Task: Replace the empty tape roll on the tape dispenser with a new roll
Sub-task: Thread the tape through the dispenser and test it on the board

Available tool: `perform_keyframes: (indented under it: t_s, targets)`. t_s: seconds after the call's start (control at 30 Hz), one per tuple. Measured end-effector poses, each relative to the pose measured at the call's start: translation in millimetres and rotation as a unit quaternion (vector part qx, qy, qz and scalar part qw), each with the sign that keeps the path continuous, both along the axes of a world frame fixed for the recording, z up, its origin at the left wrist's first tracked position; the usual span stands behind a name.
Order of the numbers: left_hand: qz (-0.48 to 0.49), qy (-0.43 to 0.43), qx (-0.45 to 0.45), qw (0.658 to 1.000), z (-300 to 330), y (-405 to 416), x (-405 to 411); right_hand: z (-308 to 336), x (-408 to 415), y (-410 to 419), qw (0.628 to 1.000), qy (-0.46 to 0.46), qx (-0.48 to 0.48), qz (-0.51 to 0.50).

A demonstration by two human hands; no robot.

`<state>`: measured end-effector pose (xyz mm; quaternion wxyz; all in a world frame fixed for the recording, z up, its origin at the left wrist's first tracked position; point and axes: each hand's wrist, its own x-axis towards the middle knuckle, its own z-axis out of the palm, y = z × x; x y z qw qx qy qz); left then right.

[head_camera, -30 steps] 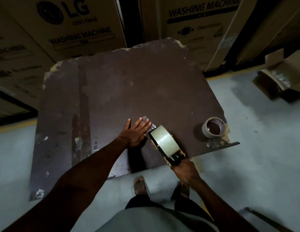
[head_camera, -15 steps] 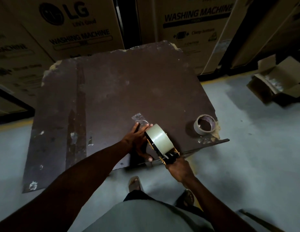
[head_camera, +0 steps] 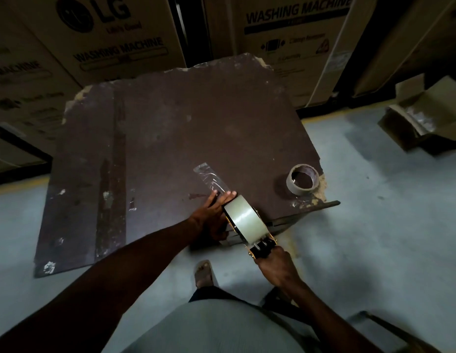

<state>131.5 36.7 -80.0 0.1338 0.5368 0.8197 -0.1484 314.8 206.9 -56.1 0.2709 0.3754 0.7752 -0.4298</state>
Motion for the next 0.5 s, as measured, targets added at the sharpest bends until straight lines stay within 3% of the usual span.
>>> perform_keyframes:
  t_s: [0.13, 0.5]
  targets:
    - [-0.069, 0.02, 0.016, 0.997, -7, 4, 4, 2, 18, 4, 1.0, 0.008, 0.011, 0.001]
    - [-0.071, 0.034, -0.033, 0.996, -7, 7, 18, -1, 39, 4, 0.999, 0.035, 0.015, 0.012]
